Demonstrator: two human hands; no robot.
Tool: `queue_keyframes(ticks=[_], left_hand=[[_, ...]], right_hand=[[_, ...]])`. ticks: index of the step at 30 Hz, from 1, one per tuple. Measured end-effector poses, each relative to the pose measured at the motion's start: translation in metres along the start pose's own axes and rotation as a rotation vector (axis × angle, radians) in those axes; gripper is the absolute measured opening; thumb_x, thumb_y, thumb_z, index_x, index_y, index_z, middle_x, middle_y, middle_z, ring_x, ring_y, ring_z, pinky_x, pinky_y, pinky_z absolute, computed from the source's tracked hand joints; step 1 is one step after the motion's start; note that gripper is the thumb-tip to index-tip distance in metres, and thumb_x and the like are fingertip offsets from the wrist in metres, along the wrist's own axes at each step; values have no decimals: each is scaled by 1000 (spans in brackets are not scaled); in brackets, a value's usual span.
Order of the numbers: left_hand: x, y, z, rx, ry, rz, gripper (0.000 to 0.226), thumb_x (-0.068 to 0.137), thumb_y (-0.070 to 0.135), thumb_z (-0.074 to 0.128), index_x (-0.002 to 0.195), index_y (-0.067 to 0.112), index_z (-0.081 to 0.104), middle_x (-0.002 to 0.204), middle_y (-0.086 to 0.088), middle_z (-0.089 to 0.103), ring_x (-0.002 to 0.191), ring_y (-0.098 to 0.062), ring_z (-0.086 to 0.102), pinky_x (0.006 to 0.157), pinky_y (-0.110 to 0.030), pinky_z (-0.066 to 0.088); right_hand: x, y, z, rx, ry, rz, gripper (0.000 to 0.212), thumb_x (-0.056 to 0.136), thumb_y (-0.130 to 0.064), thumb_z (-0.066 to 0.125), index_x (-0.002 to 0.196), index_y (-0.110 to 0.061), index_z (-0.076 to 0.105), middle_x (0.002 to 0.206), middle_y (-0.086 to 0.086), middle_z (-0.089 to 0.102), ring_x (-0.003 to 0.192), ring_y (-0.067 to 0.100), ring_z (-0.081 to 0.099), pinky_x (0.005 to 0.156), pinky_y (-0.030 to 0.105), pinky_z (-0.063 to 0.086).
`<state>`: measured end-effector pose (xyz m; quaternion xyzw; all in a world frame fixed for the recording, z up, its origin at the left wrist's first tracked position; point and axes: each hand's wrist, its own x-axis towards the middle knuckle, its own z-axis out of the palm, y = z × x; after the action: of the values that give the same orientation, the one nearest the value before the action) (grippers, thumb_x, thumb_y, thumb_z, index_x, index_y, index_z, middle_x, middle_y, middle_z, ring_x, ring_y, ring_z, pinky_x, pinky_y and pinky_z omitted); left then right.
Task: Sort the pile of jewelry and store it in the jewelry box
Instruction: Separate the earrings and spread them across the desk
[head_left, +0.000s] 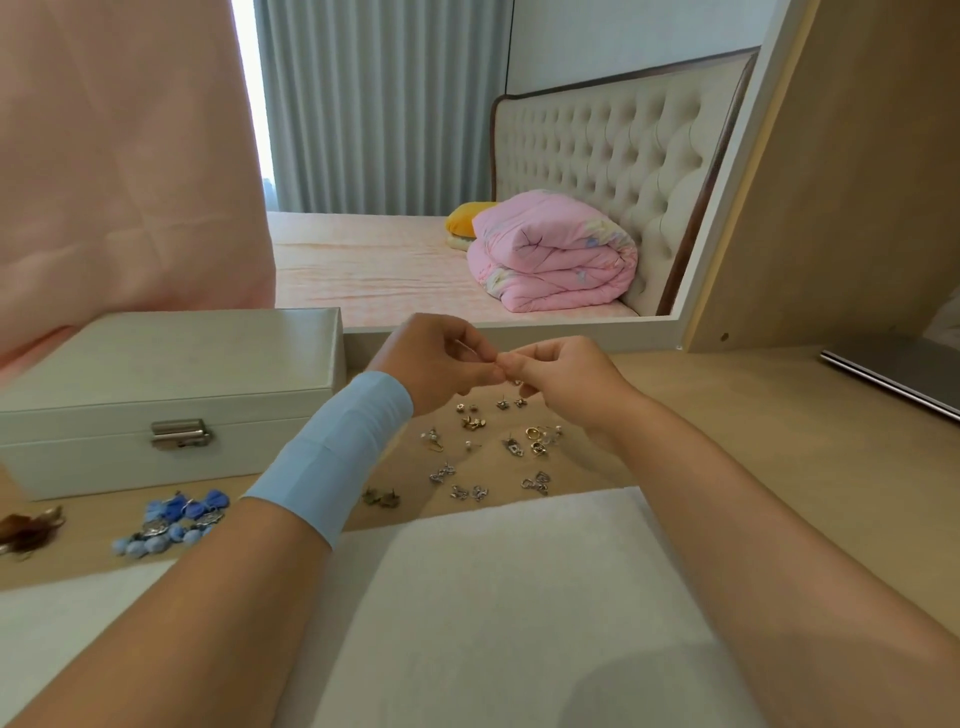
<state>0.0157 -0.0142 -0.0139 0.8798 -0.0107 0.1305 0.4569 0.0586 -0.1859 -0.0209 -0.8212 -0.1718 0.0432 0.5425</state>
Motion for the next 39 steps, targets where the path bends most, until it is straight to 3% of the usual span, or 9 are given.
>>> queue_keyframes(ticks=[4, 8, 11, 15, 21, 27, 30, 33, 39], left_hand=[[4, -5, -11, 179, 9, -55, 11, 79, 25, 82, 83, 27, 72, 79, 7, 73, 76, -21, 71, 72, -37, 61], [5, -11, -13, 390, -125, -92, 9, 83, 26, 77, 88, 34, 75, 88, 16, 72, 82, -4, 67, 81, -23, 54], [2, -11, -7, 525, -231, -82, 8, 83, 28, 77, 84, 35, 76, 84, 22, 67, 87, -2, 63, 92, -27, 52], [1, -7, -3, 630, -311, -68, 9, 85, 29, 74, 88, 37, 77, 83, 25, 66, 91, -3, 63, 95, -29, 52], [0, -4, 6, 713, -409, -79, 14, 86, 29, 74, 99, 34, 78, 109, 18, 70, 104, -7, 61, 100, -29, 48], [1, -6, 11, 729, -385, -63, 10, 86, 30, 73, 94, 34, 78, 90, 22, 66, 96, -6, 63, 96, -32, 52], [0, -6, 12, 693, -324, -41, 11, 88, 31, 70, 94, 35, 78, 93, 21, 70, 92, -4, 63, 93, -32, 54], [3, -5, 14, 511, -179, -17, 8, 86, 31, 72, 87, 38, 77, 86, 20, 70, 86, -4, 64, 89, -31, 55], [2, -3, 33, 228, 18, 16, 4, 84, 37, 75, 85, 40, 77, 71, 23, 64, 70, -3, 62, 77, -28, 54]], right_hand=[[-2, 6, 6, 11, -78, -46, 9, 95, -13, 68, 97, -14, 77, 86, -3, 71, 63, 1, 57, 55, 8, 42], [1, 10, -16, -460, -153, -94, 16, 93, -12, 71, 96, -24, 80, 85, -18, 70, 64, -17, 57, 69, 9, 41], [6, 13, -41, -685, -161, -37, 16, 90, -15, 75, 95, -29, 80, 89, -19, 72, 79, -10, 62, 79, 13, 48], [7, 25, -53, -733, -183, 50, 19, 83, -14, 80, 89, -32, 81, 89, -18, 73, 88, 2, 67, 89, 27, 54], [8, 29, -45, -766, -202, -7, 19, 83, -22, 81, 97, -34, 81, 96, -17, 73, 89, 2, 65, 90, 27, 53], [7, 31, -44, -853, -166, -75, 12, 88, -29, 73, 94, -36, 80, 97, -20, 71, 99, 7, 64, 95, 34, 53], [5, 29, -45, -753, -80, -89, 12, 85, -27, 69, 87, -33, 79, 92, -19, 73, 91, 6, 66, 88, 33, 56], [5, 25, -41, -467, 4, -91, 12, 77, -18, 72, 78, -29, 78, 75, -15, 73, 70, 0, 65, 67, 26, 55], [4, 18, -38, -62, -69, -16, 14, 80, -13, 80, 88, -24, 83, 76, -7, 75, 50, 1, 50, 48, 14, 40]])
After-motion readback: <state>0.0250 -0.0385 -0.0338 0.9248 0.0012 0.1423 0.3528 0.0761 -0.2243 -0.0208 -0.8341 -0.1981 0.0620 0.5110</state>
